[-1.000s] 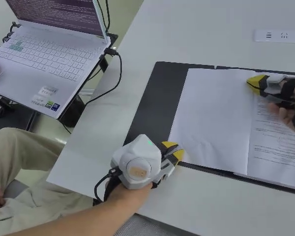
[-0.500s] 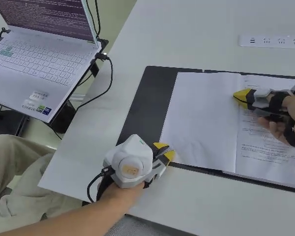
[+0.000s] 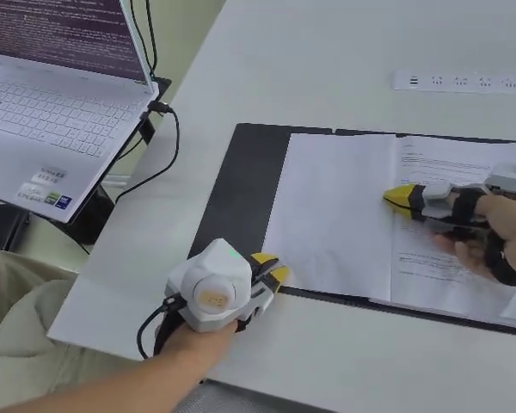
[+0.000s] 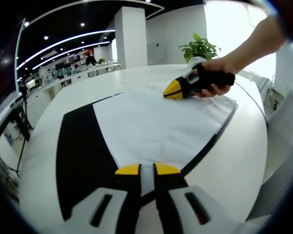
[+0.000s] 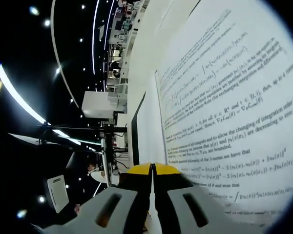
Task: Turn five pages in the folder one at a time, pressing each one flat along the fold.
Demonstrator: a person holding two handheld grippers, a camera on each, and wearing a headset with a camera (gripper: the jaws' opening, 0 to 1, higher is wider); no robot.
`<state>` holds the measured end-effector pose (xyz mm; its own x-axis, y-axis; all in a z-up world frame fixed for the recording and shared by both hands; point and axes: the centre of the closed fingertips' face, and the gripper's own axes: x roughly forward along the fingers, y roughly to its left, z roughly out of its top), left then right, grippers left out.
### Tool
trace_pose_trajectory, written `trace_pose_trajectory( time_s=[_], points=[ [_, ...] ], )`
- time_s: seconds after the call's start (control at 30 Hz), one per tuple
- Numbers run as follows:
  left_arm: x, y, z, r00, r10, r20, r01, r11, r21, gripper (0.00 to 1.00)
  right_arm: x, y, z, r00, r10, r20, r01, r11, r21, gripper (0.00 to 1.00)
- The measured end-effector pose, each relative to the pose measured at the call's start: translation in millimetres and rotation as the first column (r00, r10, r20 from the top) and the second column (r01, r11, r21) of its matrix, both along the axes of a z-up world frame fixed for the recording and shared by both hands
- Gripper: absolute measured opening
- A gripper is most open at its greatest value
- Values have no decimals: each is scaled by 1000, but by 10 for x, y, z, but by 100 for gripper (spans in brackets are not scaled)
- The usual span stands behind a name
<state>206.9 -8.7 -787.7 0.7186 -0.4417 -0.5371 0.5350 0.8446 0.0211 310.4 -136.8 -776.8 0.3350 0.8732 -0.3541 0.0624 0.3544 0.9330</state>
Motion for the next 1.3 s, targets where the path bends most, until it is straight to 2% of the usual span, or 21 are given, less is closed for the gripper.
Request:
trace_pose_trajectory(
  time_s=[0.2,0.5,0.7,1.0,1.3],
  points=[
    [-6,-7,11,1000,-2,4,2,1000,-1,8,-186,22,10,1000,2,-18,-2,1000,8,0],
    [-12,-2,22,1000,-2,6,2,1000,-1,8,-413,7,-59,998,43,-34,-43,999,7,0],
    [-13,10,19,1000,-2,7,2,1000,-1,8,-707,44,-55,994,98,-39,-99,995,-4,0],
    [-14,14,16,1000,3,7,-3,1000,-1,8,-1145,108,-6,988,142,-53,-142,990,0,0],
    [-14,11,22,1000,15,1,-15,1000,-1,8,-1408,88,-3,988,137,-72,-137,990,16,0]
  ],
)
